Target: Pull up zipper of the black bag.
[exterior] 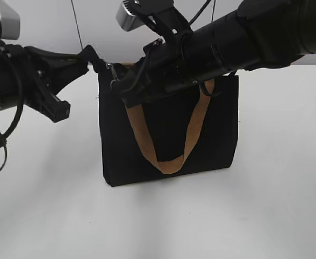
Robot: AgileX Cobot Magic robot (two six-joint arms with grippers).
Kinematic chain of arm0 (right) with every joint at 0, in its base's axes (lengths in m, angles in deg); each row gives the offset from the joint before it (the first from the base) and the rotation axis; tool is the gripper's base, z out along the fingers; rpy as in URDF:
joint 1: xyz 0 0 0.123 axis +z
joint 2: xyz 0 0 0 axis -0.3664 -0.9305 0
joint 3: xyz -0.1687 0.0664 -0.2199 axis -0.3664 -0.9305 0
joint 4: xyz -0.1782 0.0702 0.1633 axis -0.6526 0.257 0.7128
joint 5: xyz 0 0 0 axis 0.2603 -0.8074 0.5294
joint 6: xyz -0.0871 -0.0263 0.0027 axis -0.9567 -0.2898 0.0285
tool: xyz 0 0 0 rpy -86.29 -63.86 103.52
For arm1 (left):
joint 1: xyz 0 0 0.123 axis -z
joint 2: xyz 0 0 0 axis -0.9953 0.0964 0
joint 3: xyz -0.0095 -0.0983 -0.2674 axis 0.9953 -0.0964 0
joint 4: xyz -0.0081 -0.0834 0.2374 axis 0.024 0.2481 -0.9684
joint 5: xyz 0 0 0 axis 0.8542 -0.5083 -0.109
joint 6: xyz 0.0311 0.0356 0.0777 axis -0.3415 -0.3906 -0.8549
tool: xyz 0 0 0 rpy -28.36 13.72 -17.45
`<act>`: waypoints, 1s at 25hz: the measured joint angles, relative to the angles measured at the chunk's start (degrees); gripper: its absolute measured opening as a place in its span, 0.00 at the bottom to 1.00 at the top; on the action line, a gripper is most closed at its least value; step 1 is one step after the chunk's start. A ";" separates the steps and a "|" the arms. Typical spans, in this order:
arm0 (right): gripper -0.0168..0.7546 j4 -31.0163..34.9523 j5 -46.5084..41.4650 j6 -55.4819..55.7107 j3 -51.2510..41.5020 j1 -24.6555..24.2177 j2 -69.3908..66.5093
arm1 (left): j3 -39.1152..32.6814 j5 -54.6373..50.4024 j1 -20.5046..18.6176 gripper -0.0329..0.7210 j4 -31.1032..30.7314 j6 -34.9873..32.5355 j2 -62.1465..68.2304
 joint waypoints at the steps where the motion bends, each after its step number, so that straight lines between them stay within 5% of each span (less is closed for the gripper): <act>1: 0.02 -0.29 -0.05 0.73 0.00 0.00 0.00 | 0.00 -1.74 0.00 0.05 0.03 0.00 0.00; 15: 0.02 -7.25 -0.38 7.27 0.00 0.00 0.97 | 0.00 -25.57 0.06 0.05 1.11 0.00 0.00; 25: 0.02 -8.98 -0.91 8.54 0.00 -1.11 1.03 | 0.00 -28.22 0.13 0.05 3.60 0.00 0.00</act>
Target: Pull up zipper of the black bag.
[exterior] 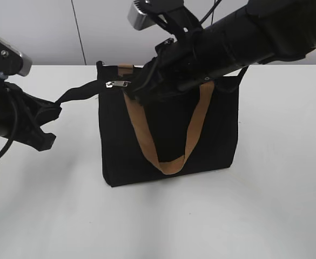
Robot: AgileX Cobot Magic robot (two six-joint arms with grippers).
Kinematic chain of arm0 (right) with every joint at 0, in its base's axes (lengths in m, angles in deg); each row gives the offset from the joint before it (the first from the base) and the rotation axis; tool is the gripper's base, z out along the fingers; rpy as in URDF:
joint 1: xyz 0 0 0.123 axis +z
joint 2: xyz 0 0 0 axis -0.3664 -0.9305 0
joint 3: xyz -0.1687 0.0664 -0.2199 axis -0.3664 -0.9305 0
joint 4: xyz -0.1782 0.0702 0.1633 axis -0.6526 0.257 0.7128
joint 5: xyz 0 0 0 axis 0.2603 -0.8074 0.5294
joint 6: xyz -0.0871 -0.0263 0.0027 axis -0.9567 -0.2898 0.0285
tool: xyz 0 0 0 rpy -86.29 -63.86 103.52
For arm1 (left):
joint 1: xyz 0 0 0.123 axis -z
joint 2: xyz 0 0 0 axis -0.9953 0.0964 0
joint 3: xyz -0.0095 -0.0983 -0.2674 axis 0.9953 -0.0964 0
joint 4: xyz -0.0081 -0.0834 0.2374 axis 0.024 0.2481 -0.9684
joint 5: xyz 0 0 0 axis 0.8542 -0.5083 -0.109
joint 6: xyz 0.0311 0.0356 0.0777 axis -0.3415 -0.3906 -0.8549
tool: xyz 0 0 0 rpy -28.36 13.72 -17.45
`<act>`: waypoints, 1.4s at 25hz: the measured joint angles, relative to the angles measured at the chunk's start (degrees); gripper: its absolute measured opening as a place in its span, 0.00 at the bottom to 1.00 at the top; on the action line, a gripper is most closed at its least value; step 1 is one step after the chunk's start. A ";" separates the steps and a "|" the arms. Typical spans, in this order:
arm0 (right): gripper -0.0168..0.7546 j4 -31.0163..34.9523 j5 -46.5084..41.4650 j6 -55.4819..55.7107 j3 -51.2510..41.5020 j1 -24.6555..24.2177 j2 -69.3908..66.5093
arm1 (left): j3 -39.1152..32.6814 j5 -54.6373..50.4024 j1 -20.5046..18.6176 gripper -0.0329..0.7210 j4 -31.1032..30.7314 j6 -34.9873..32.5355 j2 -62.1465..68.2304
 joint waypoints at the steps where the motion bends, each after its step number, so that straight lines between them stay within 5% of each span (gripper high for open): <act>1: 0.02 -0.06 -0.34 0.67 0.00 -0.66 0.01 | 0.00 0.02 0.00 0.05 0.04 0.00 0.00; 25: 0.02 -7.32 -18.34 10.67 0.09 -24.46 3.64 | 0.00 -0.84 0.20 0.05 0.11 0.00 0.00; 35: 0.02 -12.29 -18.44 14.05 0.21 -25.77 3.82 | 0.00 -0.79 0.20 0.05 0.11 0.00 0.00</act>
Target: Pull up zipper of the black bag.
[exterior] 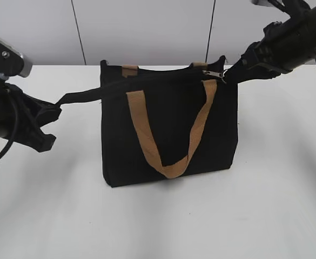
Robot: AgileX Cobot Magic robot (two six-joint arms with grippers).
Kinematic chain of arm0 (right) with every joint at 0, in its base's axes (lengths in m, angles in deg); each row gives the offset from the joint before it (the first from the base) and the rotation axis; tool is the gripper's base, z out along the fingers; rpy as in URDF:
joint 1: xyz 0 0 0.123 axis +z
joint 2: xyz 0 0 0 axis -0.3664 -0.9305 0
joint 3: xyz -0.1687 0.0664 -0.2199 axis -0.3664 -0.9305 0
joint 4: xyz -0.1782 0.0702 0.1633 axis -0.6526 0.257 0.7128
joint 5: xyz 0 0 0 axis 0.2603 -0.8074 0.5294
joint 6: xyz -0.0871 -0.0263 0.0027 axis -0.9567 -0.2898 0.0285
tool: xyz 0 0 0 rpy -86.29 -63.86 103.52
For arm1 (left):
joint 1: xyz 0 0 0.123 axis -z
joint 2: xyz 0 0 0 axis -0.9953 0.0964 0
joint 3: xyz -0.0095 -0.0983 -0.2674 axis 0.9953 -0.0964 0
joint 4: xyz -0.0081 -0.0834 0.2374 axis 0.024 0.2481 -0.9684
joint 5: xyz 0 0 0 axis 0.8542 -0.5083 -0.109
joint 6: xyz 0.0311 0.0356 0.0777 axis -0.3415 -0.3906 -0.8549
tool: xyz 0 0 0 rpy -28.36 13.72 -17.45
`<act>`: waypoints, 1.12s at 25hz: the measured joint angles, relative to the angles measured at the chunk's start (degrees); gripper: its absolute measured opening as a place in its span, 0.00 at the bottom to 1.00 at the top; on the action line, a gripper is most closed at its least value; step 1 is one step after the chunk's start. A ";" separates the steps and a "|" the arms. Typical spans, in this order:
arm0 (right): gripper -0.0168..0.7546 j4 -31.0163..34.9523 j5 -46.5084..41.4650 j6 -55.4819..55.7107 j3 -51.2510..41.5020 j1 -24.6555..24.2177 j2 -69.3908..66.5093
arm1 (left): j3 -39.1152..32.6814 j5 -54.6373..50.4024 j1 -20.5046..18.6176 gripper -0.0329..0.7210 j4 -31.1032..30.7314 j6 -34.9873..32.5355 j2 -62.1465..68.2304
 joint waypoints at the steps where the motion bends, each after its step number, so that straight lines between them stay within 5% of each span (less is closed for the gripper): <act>1: 0.02 -0.66 -0.03 0.57 0.00 0.00 0.00 | 0.00 0.05 0.05 0.05 0.00 0.00 0.00; 10: 0.02 -1.18 -0.31 2.16 0.00 0.00 0.00 | 0.11 0.07 0.06 0.05 0.25 0.00 0.00; 13: 0.09 -1.32 -0.43 2.22 0.00 0.00 0.42 | 0.11 -0.01 0.06 0.06 3.88 0.00 0.00; 15: 0.21 -2.13 -0.43 2.33 0.00 0.00 1.23 | 0.11 -0.71 0.06 0.13 7.73 0.00 0.00; 19: 0.45 -2.82 -0.43 2.39 0.00 0.62 3.31 | 0.11 -1.18 0.06 0.43 12.53 0.00 0.00; 22: 0.49 -3.90 -1.24 3.21 0.00 2.02 4.95 | 0.11 -3.65 0.06 0.59 18.96 0.00 -0.69; 28: 0.50 -12.75 -3.77 11.88 0.00 5.44 7.91 | 0.11 -16.06 0.06 0.64 27.10 0.00 -5.99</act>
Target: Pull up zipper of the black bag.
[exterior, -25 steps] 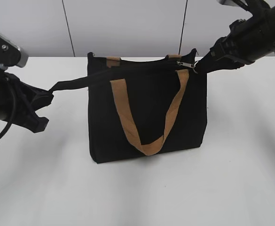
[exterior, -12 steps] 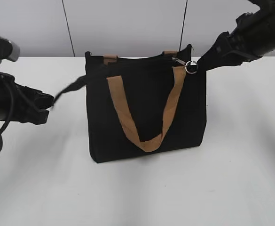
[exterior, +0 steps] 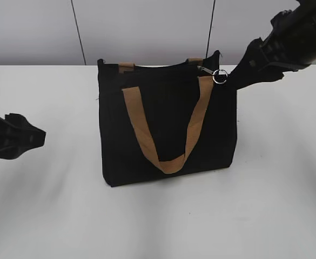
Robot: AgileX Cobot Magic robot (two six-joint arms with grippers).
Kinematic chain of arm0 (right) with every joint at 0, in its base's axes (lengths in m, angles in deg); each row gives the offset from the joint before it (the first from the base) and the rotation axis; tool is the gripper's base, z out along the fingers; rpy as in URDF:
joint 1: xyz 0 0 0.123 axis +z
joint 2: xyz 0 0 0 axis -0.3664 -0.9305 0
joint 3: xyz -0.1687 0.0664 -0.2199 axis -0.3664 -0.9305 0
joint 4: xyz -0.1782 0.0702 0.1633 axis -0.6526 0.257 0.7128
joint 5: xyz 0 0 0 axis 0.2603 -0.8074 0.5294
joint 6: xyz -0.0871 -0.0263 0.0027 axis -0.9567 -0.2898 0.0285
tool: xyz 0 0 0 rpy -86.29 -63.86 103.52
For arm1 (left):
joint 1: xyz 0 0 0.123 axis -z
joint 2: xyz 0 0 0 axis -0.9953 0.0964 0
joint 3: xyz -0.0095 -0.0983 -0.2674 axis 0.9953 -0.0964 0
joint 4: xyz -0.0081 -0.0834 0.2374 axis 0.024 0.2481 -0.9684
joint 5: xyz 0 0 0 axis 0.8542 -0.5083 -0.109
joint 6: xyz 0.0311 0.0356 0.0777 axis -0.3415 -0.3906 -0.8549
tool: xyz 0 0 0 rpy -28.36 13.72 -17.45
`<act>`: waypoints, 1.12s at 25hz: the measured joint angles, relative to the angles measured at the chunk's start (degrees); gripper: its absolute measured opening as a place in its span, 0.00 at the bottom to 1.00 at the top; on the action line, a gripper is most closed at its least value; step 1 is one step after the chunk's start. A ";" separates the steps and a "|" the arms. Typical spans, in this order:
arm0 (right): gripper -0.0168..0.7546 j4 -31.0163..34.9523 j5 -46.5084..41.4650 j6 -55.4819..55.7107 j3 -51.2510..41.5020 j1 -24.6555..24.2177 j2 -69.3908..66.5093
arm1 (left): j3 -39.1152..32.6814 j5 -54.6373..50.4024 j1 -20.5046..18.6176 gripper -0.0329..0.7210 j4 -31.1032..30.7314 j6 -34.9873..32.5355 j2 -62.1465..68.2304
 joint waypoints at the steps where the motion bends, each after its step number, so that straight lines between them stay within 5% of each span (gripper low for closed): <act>1: 0.51 -1.79 -0.14 1.68 0.00 0.59 0.39 | 0.00 -1.97 0.00 0.64 0.40 0.00 -1.00; 28: 0.51 -13.79 -17.92 15.21 -0.36 3.68 31.35 | 0.00 -41.17 0.00 0.57 1.02 0.00 -43.98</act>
